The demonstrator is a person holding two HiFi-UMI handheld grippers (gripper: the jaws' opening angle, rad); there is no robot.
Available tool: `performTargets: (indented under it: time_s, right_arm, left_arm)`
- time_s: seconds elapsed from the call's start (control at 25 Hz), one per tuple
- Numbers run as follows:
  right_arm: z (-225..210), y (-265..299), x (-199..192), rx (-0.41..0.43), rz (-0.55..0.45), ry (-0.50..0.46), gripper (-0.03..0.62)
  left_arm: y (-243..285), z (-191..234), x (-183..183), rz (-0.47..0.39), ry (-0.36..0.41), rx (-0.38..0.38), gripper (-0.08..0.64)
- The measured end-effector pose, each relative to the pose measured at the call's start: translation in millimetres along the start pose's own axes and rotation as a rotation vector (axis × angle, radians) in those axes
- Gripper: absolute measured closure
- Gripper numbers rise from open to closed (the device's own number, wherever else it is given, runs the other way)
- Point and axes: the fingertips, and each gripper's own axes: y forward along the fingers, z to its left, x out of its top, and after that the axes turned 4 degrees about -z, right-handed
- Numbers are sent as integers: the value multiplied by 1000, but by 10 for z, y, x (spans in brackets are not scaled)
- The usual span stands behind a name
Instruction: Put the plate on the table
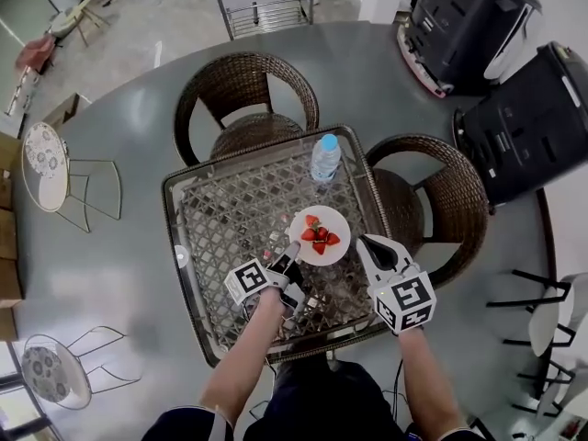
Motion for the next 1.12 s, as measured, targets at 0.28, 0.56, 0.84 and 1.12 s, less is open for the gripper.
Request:
performTargets:
  time_s: [0.28, 0.56, 0.84, 1.12]
  right_arm:
    - [-61, 48, -118, -14, 29, 18, 586]
    - [-78, 61, -179, -16, 42, 28, 586]
    - [-73, 82, -236, -11, 52, 38, 588]
    - [-76, 57, -264, -10, 55, 47, 586]
  left_arm:
    - [107, 142, 14, 15, 1, 8, 541]
    - [132, 226, -4, 21, -4, 35, 541]
    - [149, 239, 13, 18, 30, 64, 541]
    - [176, 271, 14, 20, 71, 135, 540]
